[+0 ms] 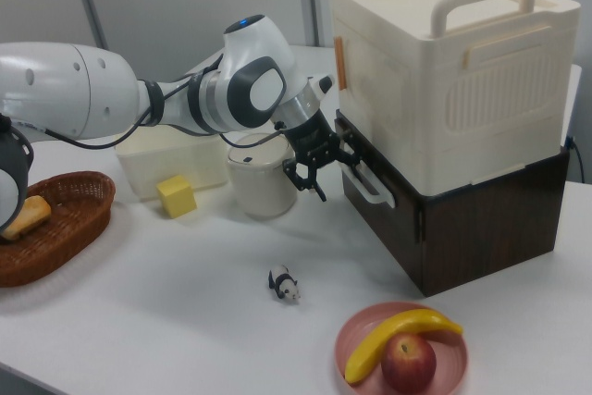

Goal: Slide open the drawer
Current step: 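Lower the gripper and hook it onto the drawer's white handle, then pull the drawer handle outward away from the wooden cabinet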

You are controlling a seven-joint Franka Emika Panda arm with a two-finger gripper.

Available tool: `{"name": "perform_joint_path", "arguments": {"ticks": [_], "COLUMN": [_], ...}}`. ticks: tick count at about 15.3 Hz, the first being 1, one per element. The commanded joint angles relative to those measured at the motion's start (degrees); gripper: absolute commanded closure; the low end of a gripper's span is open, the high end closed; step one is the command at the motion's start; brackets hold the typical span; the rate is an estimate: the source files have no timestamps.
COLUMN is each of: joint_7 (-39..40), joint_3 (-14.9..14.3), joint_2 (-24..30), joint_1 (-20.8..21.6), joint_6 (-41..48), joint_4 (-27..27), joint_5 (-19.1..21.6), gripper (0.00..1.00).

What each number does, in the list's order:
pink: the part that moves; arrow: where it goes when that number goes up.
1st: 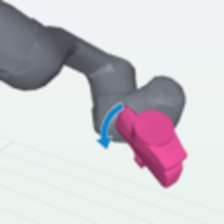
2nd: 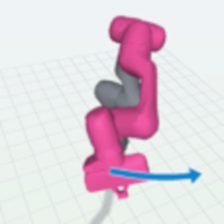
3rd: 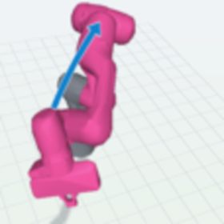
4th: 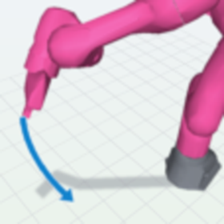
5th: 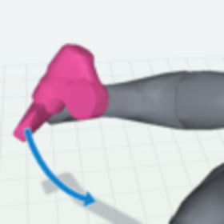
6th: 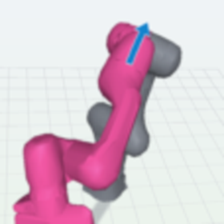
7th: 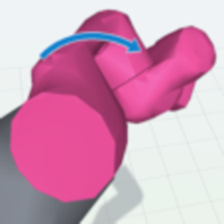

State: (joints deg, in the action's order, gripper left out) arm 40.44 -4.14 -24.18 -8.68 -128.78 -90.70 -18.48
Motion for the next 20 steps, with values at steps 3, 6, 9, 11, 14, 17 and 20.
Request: {"name": "perform_joint_path", "arguments": {"ticks": [3, 6, 9, 11, 14, 17, 20], "joint_7": [0.96, 0.96, 0.96, 0.96, 1.05, 1.05, 1.05], "joint_3": [0.28, 0.28, 0.28, 0.28, 0.28, 0.28, 0.19], "joint_2": [3.78, 5.97, 8.00, 8.44, 9.59, 10.82, 11.60], "joint_1": [2.34, 3.49, 4.54, 6.12, 7.18, 7.89, 7.80], "joint_6": [5.46, 5.99, 7.31, 9.85, 12.75, 14.08, 14.43], "joint_4": [-4.05, -6.06, -8.35, -8.88, -9.14, -9.32, -8.71], "joint_5": [0.64, 1.08, 1.17, 1.17, 1.78, 2.57, 4.51], "gripper": [0.23, 0.23, 0.23, 0.23, 0.23, 0.23, 0.23]}}
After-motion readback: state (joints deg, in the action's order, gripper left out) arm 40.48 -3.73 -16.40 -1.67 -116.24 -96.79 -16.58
